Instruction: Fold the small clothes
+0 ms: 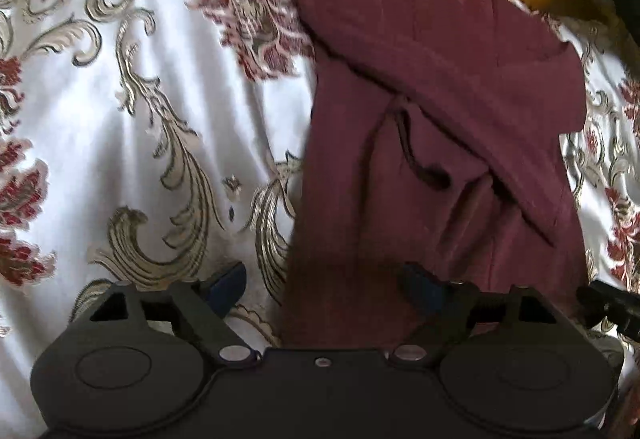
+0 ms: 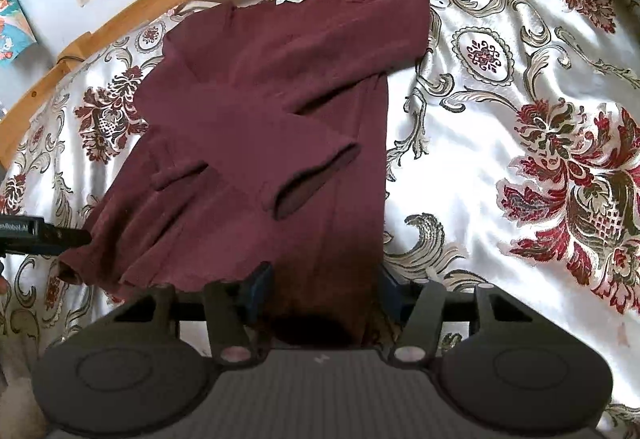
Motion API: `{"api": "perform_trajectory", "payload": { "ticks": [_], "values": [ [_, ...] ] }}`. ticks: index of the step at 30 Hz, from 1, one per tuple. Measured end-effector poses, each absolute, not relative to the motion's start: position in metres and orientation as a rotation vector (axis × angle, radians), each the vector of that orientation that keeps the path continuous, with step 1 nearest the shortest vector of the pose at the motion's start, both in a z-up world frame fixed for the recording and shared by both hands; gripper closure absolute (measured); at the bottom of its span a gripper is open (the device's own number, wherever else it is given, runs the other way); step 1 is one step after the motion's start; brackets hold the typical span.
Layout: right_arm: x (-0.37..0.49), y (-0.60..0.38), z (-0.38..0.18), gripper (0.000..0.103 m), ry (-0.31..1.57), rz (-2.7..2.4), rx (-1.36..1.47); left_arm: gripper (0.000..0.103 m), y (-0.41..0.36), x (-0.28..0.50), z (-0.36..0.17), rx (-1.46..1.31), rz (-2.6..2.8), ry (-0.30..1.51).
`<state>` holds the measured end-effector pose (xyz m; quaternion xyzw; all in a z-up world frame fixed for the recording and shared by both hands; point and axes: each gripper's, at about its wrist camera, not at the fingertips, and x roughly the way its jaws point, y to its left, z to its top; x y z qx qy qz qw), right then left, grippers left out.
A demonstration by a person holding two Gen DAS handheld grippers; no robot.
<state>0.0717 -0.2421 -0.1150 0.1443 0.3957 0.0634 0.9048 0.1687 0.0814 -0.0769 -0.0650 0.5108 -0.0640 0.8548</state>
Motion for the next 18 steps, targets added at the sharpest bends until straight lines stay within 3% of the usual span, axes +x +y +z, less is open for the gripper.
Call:
{"api": "perform_trajectory", "payload": {
  "ticks": [4, 9, 11, 13, 15, 18],
  "values": [
    [0.075, -0.245, -0.120, 0.048, 0.851, 0.117, 0.319, 0.025, 0.081, 0.172, -0.085, -0.139, -0.141, 1.112],
    [0.076, -0.242, -0.120, 0.089, 0.870, 0.130, 0.272, 0.041, 0.077, 0.174, -0.090, -0.146, -0.166, 1.131],
    [0.071, -0.238, -0.116, 0.096, 0.854, 0.126, 0.231, 0.049, 0.078, 0.172, -0.089, -0.151, -0.174, 1.128],
    [0.066, -0.240, -0.108, 0.097, 0.817, 0.104, 0.205, 0.070, 0.080, 0.170, -0.089, -0.167, -0.181, 1.125],
    [0.058, -0.248, -0.098, 0.097, 0.769, 0.062, 0.219, 0.084, 0.082, 0.170, -0.087, -0.179, -0.178, 1.115],
    [0.050, -0.265, -0.089, 0.098, 0.721, -0.012, 0.253, 0.090, 0.088, 0.166, -0.085, -0.215, -0.174, 1.096]
  ]
}}
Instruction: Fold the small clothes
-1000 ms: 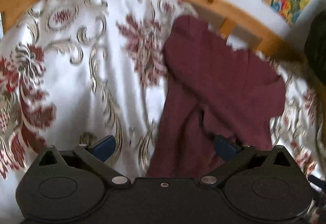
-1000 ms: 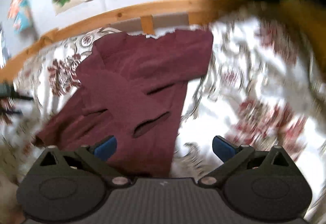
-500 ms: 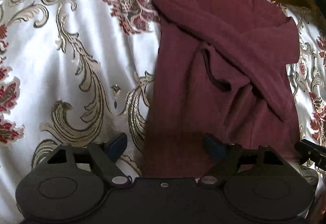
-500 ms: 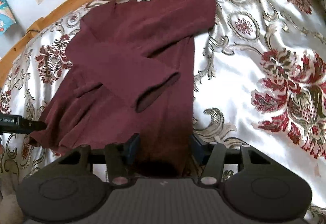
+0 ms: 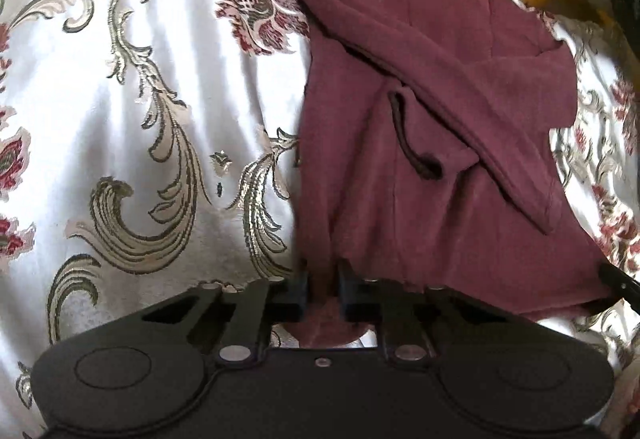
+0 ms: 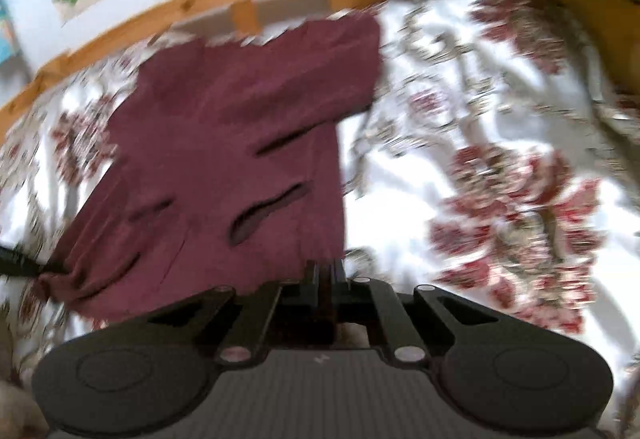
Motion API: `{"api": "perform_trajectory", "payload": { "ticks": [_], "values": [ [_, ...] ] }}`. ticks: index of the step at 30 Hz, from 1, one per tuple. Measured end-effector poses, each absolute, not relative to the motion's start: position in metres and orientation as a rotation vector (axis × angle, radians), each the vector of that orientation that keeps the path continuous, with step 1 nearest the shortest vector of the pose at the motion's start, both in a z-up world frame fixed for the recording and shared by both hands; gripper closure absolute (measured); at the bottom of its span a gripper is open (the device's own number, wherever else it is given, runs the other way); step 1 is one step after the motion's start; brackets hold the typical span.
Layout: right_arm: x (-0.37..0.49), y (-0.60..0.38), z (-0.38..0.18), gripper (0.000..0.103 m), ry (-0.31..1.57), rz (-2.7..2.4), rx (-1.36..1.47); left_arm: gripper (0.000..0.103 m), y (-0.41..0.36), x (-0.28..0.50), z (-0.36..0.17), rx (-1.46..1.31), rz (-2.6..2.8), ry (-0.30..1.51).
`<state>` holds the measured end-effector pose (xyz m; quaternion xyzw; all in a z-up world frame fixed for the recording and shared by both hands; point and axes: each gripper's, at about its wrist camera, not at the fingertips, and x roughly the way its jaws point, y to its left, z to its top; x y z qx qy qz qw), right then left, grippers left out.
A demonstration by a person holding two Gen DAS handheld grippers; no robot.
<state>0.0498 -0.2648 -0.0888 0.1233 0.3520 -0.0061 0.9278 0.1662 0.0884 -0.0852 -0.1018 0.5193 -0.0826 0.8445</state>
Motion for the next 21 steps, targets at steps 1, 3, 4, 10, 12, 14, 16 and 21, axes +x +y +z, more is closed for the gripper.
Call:
{"api": "perform_trajectory", "payload": {
  "ticks": [1, 3, 4, 10, 12, 14, 16, 21],
  "values": [
    [0.048, -0.271, -0.087, 0.098, 0.713, -0.029, 0.273, 0.090, 0.090, 0.166, -0.084, -0.224, -0.175, 1.094],
    [0.042, -0.281, -0.085, 0.098, 0.700, -0.049, 0.316, 0.091, 0.092, 0.162, -0.080, -0.242, -0.184, 1.085],
    [0.041, -0.284, -0.083, 0.098, 0.692, -0.058, 0.326, 0.092, 0.093, 0.159, -0.077, -0.256, -0.194, 1.077],
    [0.012, -0.305, -0.056, 0.098, 0.659, -0.081, 0.287, 0.093, 0.096, 0.130, -0.050, -0.286, -0.288, 1.067],
    [0.006, -0.310, -0.050, 0.098, 0.686, -0.066, 0.241, 0.092, 0.094, 0.124, -0.052, -0.279, -0.306, 1.098],
    [0.004, -0.310, -0.051, 0.098, 0.727, -0.052, 0.195, 0.091, 0.091, 0.124, -0.063, -0.268, -0.307, 1.155],
    [0.004, -0.309, -0.057, 0.098, 0.762, -0.049, 0.185, 0.092, 0.087, 0.126, -0.072, -0.220, -0.269, 1.206],
    [0.004, -0.312, -0.063, 0.098, 0.765, -0.059, 0.214, 0.093, 0.088, 0.124, -0.072, -0.207, -0.255, 1.211]
  ]
}}
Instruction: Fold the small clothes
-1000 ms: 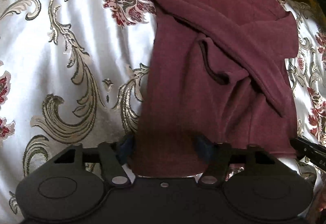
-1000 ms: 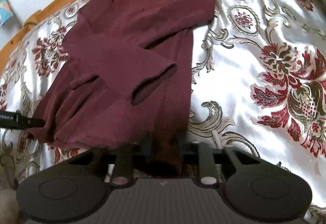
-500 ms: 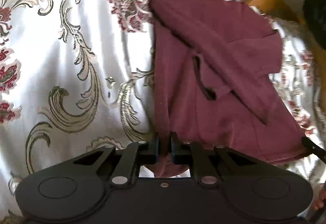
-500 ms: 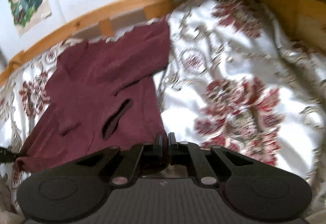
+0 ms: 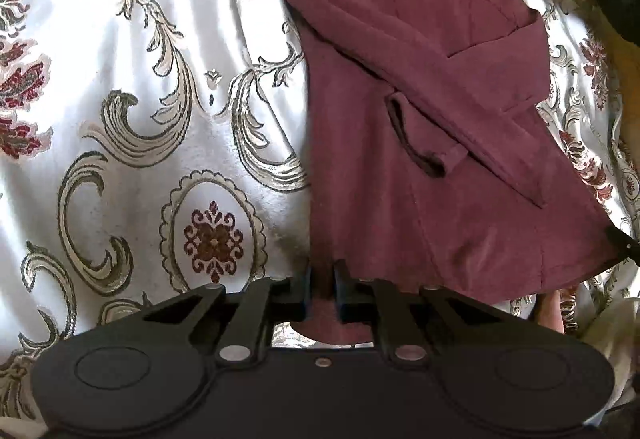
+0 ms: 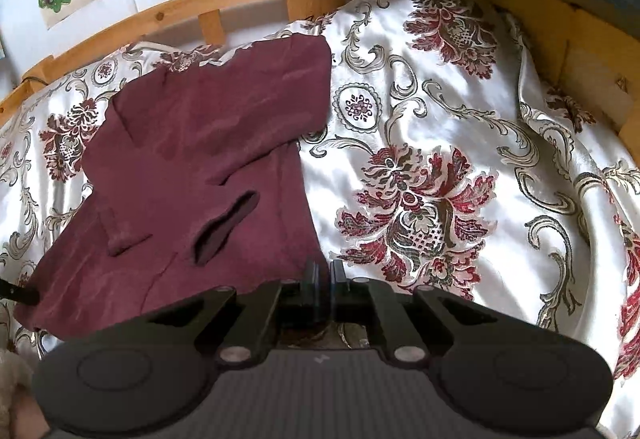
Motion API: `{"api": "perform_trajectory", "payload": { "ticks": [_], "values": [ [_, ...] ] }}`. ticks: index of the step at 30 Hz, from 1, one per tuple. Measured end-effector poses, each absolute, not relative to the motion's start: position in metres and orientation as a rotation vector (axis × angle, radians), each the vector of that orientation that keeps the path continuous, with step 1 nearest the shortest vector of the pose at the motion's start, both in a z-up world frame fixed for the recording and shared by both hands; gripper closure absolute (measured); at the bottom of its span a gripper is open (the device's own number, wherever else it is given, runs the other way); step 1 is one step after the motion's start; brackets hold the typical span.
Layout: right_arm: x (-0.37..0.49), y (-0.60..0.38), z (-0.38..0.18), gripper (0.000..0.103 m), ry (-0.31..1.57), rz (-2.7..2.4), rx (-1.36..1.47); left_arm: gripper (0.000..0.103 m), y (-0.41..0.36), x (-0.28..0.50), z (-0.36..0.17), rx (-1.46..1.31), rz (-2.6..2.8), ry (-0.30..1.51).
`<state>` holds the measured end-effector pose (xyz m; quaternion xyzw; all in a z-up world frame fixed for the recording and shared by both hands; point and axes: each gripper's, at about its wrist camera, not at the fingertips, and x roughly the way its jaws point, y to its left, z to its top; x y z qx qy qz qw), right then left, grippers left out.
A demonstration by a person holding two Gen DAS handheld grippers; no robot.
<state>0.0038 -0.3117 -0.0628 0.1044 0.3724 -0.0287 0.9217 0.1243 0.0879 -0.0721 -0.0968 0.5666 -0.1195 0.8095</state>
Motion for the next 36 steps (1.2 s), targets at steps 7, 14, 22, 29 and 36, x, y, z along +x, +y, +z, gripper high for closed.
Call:
{"api": "perform_trajectory", "payload": {
  "ticks": [7, 14, 22, 29, 36],
  "values": [
    [0.011, -0.316, -0.067, 0.094, 0.809, -0.037, 0.231, 0.098, 0.090, 0.120, -0.068, -0.198, -0.239, 1.191],
    [0.018, -0.298, -0.053, 0.045, 0.857, 0.069, -0.024, 0.053, 0.078, 0.115, -0.057, -0.158, -0.285, 1.145],
    [0.002, -0.252, -0.064, 0.019, 0.910, 0.211, -0.656, 0.004, 0.064, 0.109, -0.036, -0.089, -0.315, 1.009],
    [0.016, -0.247, -0.098, 0.019, 1.016, 0.298, -0.642, 0.001, 0.047, 0.109, -0.040, 0.003, -0.341, 0.993],
    [0.027, -0.237, -0.108, 0.026, 0.993, 0.312, -0.671, 0.001, 0.026, 0.087, -0.028, 0.100, -0.464, 0.905]
  ]
}}
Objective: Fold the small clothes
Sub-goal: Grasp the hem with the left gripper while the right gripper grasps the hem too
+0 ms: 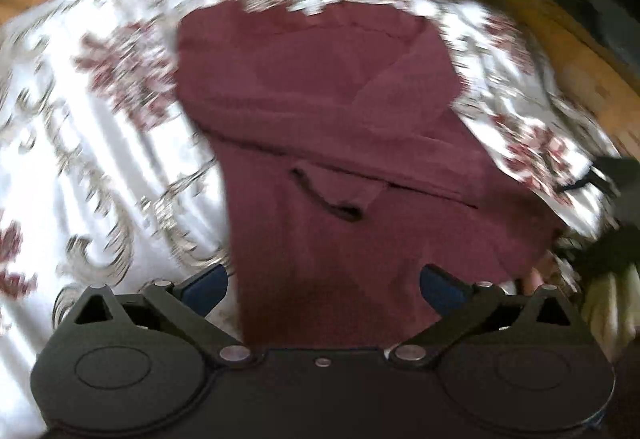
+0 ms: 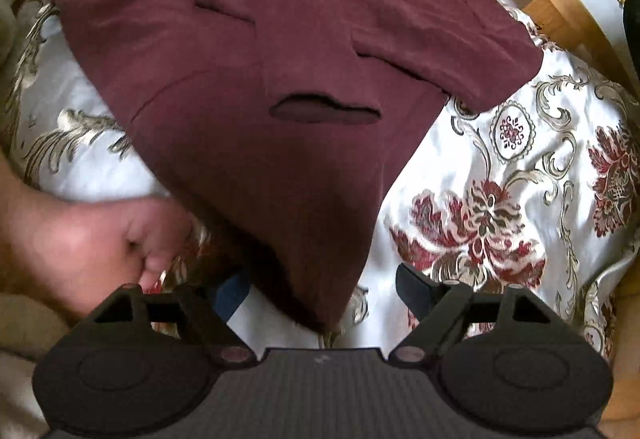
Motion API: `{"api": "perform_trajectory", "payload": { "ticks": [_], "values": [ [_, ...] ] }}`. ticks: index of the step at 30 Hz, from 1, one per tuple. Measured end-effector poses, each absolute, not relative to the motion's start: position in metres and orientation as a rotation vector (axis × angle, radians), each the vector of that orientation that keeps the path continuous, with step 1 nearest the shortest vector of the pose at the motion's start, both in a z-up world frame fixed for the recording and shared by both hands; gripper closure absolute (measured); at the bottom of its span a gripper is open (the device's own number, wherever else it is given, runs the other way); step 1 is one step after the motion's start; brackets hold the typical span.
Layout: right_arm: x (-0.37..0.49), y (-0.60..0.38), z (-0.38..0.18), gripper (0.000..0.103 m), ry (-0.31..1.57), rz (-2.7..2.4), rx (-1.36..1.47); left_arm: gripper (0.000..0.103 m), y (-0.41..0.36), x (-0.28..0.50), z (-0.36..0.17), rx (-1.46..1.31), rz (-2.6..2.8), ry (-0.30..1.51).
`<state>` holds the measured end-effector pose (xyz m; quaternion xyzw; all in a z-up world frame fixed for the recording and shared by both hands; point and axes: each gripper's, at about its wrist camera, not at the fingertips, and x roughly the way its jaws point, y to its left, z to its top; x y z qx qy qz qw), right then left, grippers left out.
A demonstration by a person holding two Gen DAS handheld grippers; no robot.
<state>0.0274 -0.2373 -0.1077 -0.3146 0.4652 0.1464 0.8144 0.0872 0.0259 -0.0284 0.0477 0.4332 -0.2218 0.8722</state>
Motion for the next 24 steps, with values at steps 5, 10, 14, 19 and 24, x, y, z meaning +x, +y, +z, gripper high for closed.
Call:
{"api": "perform_trajectory", "payload": {
  "ticks": [5, 10, 14, 19, 24],
  "values": [
    [0.036, -0.238, -0.105, 0.081, 0.966, 0.379, -0.598, 0.001, -0.011, 0.063, -0.032, 0.300, -0.621, 0.881],
    [0.039, -0.254, -0.088, 0.089, 0.908, 0.400, -0.422, 0.001, -0.042, 0.051, -0.054, 0.503, -0.701, 0.916],
    [0.039, -0.271, -0.074, 0.089, 0.856, 0.400, -0.296, 0.008, -0.060, 0.055, -0.086, 0.701, -0.593, 1.022],
    [0.036, -0.277, -0.066, 0.092, 0.810, 0.386, -0.255, 0.011, -0.057, 0.066, -0.091, 0.696, -0.518, 1.057],
    [0.035, -0.280, -0.066, 0.093, 0.793, 0.381, -0.247, 0.033, -0.040, 0.081, -0.086, 0.609, -0.391, 1.075]
  ]
}}
